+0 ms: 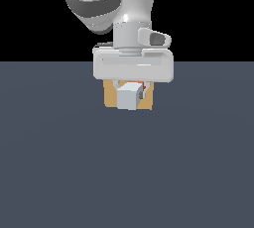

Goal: Insert the peg into the horizontal hole in a box.

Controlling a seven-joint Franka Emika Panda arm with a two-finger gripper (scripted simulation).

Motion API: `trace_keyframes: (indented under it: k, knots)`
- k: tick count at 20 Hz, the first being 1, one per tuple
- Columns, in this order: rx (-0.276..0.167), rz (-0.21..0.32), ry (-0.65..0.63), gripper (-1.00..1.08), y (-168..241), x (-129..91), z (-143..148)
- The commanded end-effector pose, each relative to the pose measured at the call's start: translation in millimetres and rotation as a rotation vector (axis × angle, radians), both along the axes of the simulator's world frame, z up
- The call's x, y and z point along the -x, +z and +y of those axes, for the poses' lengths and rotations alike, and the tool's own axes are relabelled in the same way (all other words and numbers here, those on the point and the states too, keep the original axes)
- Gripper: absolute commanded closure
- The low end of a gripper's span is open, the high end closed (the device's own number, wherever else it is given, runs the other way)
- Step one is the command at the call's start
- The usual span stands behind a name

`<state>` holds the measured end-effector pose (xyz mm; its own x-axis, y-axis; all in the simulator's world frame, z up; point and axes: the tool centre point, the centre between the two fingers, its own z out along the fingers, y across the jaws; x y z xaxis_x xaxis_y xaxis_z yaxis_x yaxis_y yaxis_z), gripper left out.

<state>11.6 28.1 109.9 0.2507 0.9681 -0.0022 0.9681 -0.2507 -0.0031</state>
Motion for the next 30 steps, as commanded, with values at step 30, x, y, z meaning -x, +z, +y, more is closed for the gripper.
trace_keyframes:
  k: [30]
  knots:
    - [-0.002,-0.005,0.069,1.08,11.1,-9.1,67.9]
